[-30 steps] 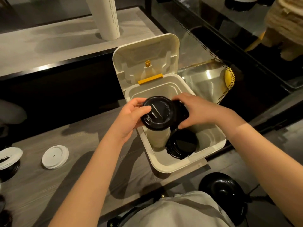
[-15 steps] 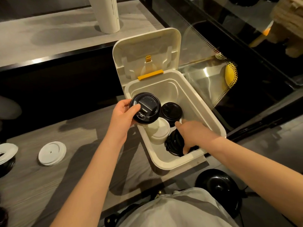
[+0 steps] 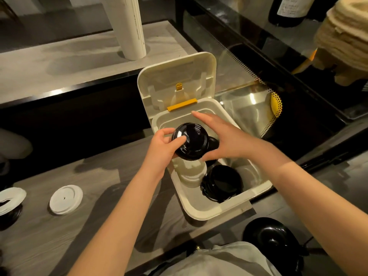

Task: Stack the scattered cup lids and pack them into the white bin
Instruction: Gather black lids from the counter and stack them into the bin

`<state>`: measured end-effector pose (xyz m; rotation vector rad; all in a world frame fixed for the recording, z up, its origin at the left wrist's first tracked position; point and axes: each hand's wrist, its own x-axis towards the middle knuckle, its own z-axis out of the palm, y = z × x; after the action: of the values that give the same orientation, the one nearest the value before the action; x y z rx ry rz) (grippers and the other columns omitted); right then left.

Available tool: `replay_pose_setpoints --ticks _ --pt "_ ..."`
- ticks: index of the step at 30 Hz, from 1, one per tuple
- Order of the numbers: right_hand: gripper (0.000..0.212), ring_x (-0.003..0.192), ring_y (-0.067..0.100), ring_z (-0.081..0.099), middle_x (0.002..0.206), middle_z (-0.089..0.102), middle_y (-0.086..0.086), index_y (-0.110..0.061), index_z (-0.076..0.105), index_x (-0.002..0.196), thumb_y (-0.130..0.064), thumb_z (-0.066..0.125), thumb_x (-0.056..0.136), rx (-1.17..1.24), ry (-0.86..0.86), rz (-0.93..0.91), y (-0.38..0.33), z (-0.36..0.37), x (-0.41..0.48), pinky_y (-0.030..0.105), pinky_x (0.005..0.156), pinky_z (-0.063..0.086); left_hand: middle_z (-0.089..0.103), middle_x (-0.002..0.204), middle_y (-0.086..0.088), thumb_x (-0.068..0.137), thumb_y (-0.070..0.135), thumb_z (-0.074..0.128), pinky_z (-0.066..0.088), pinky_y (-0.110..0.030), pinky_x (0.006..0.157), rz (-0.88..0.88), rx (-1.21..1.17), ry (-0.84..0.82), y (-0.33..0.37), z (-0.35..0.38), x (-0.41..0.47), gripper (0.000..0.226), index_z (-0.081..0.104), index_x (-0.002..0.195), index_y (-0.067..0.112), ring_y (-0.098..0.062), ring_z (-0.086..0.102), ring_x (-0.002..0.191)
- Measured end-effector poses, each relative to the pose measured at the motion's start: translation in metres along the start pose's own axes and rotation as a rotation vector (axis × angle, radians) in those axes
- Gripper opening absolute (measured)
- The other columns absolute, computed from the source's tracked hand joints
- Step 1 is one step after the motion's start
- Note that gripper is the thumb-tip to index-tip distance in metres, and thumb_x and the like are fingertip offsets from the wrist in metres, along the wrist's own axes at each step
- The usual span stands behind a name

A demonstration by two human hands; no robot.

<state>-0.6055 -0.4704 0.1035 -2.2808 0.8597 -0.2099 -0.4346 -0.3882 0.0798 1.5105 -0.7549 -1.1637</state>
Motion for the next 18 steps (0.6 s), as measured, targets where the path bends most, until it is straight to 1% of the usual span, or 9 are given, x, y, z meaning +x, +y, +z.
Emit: replay_pose_setpoints --ticks 2,5,7,9,11,13,14,16,18 --pt "0.112 0.133 0.007 0.029 0.149 0.023 -0.010 -0.038 0.011 0.149 -0.028 0.085 0.064 -0.063 -0.072 -0.035 -0.003 0.001 0.008 0.024 0.107 0.032 0.069 0.095 -0.001 0.086 0.014 0.066 0.053 -0.027 0.071 0.002 0.008 -0.032 0.004 0.004 0.000 0.042 0.042 0.121 0.016 -0.015 0.068 0.086" --pt "0.104 0.122 0.008 0.038 0.136 0.033 -0.011 -0.032 0.022 0.147 -0.026 0.084 0.063 -0.100 -0.087 -0.043 -0.003 0.003 0.016 0.026 0.100 0.040 0.070 0.094 -0.006 0.084 0.015 0.068 0.055 -0.034 0.080 -0.010 0.033 -0.030 0.007 0.008 0.006 0.050 0.037 0.123 0.019 -0.020 0.069 0.087" --pt "0.101 0.121 0.009 0.039 0.133 0.035 -0.011 -0.030 0.026 0.145 -0.027 0.083 0.062 -0.088 -0.060 -0.035 0.002 0.000 0.020 0.027 0.100 0.041 0.069 0.096 -0.008 0.086 0.019 0.067 0.055 -0.033 0.078 -0.046 -0.012 -0.028 0.008 0.010 0.011 0.050 0.035 0.125 0.018 -0.019 0.068 0.085" --pt "0.101 0.126 0.012 0.038 0.139 0.035 -0.007 -0.028 0.026 0.144 -0.031 0.083 0.061 -0.130 -0.031 0.018 0.014 -0.006 0.025 0.027 0.103 0.037 0.067 0.099 -0.004 0.090 0.026 0.061 0.053 -0.028 0.077 -0.029 0.027 -0.003 0.011 0.013 0.016 0.048 0.036 0.130 0.015 -0.015 0.065 0.086" --pt "0.100 0.126 0.019 0.038 0.138 0.036 -0.002 -0.026 0.026 0.145 -0.033 0.081 0.062 -0.268 -0.022 0.073 0.029 -0.011 0.031 0.029 0.101 0.037 0.061 0.114 0.001 0.092 0.030 0.056 0.046 -0.021 0.082 0.137 0.396 0.072 0.009 0.008 0.027 0.046 0.041 0.134 0.015 -0.012 0.059 0.101" --pt "0.095 0.120 0.024 0.040 0.131 0.039 0.002 -0.024 0.028 0.143 -0.031 0.079 0.063 -0.472 -0.054 0.104 0.038 -0.010 0.038 0.033 0.095 0.041 0.052 0.133 -0.001 0.094 0.030 0.052 0.038 -0.028 0.098 0.373 0.924 0.087 0.004 -0.002 0.039 0.043 0.047 0.133 0.013 -0.016 0.046 0.123" --pt "0.092 0.116 0.025 0.041 0.128 0.039 0.004 -0.022 0.030 0.141 -0.030 0.079 0.063 -0.567 -0.094 0.115 0.040 -0.007 0.043 0.033 0.091 0.042 0.047 0.139 -0.001 0.094 0.032 0.050 0.031 -0.033 0.106 0.432 1.140 0.022 0.001 -0.005 0.045 0.043 0.049 0.133 0.013 -0.017 0.039 0.131" --pt "0.088 0.114 0.028 0.043 0.125 0.041 0.009 -0.019 0.033 0.138 -0.027 0.079 0.064 -0.705 -0.202 0.139 0.044 0.004 0.056 0.033 0.087 0.043 0.041 0.145 -0.001 0.094 0.038 0.047 0.013 -0.042 0.114 0.396 1.469 -0.155 -0.004 -0.008 0.053 0.045 0.049 0.133 0.017 -0.019 0.028 0.138" --pt "0.088 0.115 0.029 0.044 0.126 0.042 0.010 -0.018 0.033 0.138 -0.027 0.081 0.064 -0.733 -0.295 0.185 0.049 0.015 0.069 0.034 0.088 0.046 0.043 0.144 0.001 0.094 0.045 0.042 0.003 -0.047 0.115 0.346 1.653 -0.247 -0.007 -0.006 0.057 0.046 0.051 0.133 0.021 -0.019 0.030 0.136"
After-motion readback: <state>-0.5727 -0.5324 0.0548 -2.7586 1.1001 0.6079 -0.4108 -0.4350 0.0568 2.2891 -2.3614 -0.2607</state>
